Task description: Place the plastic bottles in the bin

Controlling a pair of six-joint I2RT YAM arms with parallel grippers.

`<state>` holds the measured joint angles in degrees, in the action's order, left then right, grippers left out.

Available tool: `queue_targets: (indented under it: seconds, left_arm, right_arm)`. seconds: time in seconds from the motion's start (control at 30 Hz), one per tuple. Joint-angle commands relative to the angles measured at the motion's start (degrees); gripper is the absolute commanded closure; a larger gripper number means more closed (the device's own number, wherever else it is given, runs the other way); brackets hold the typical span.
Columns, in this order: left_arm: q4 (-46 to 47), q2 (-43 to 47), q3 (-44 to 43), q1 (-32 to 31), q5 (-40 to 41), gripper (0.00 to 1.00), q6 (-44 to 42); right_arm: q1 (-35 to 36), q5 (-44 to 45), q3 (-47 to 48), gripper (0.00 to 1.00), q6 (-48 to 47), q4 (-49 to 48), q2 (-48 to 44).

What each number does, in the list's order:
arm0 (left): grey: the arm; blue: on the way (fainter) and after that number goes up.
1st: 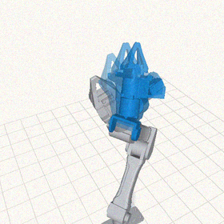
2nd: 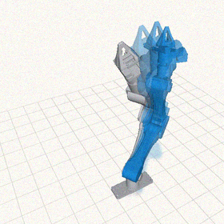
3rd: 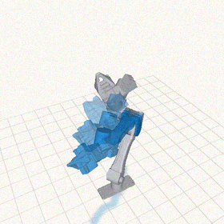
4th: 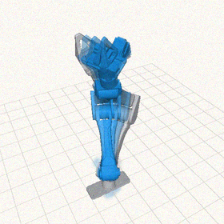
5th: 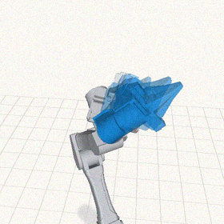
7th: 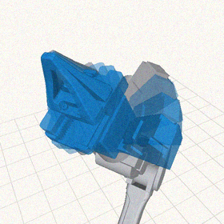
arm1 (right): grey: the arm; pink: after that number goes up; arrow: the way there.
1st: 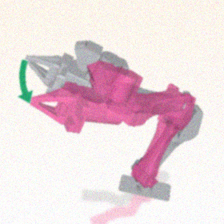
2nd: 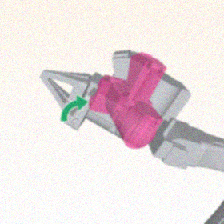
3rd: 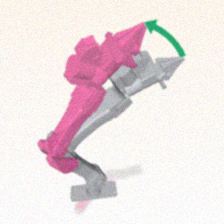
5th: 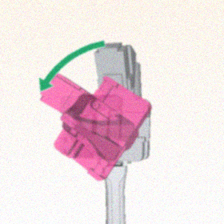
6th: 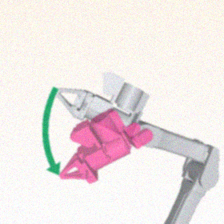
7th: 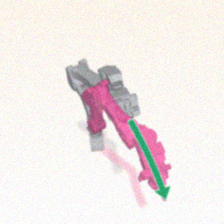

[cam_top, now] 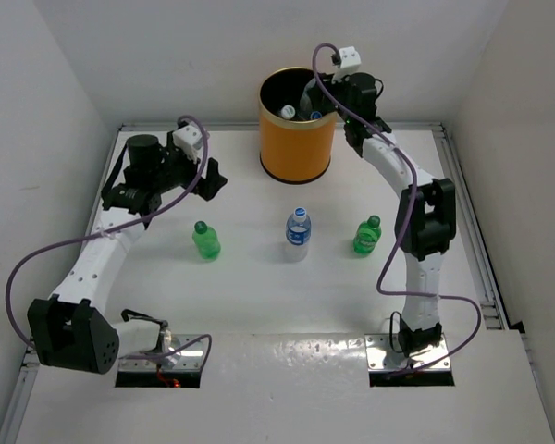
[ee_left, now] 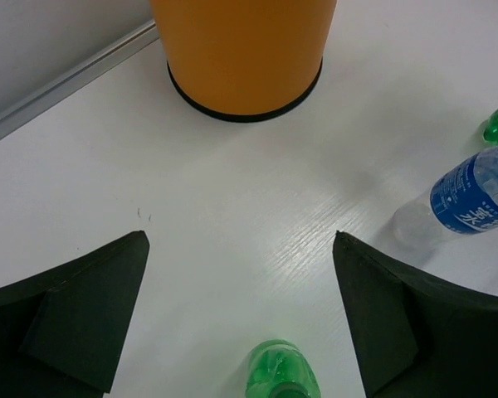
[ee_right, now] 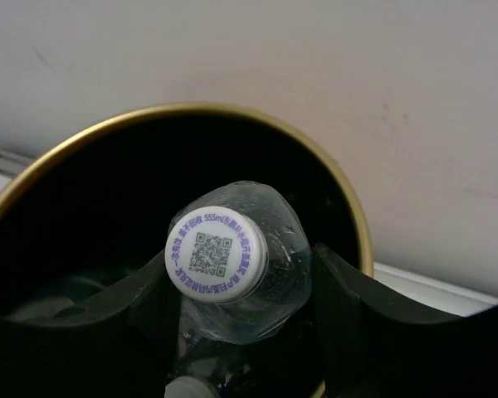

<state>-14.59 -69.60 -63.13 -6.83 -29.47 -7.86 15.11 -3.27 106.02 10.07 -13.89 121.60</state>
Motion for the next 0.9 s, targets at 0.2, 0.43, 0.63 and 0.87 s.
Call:
queue_targets:
  seconds: [0.2,0.43,0.63,0.87]
  left_arm:
    - [-3.16,-5.62,-4.62,-7.93,-6.09,0.00,-11.64]
    - [-4.83,-14.94,-11.21,-16.00,-15.95,0.00,-17.53]
    - [-4.83,-22.40,-16.58,-21.21,-18.76,0.00,-18.07]
    - [-5.36,-25.85,-19.04,-25.25,-19.66,0.00,-18.77]
  right_arm:
    - [-0.61,-0.69,2.35,0.00,3.72,7.21,-8.56]
    - [-5.17,-5.52,2.53,0.00,9.27,12.91,-19.81]
    - [-10.63,-7.01,-11.31,0.00,8.30,16.96,-32.81]
    - [-18.01,-8.77,-25.59,0.00,8.22,17.85,-43.11]
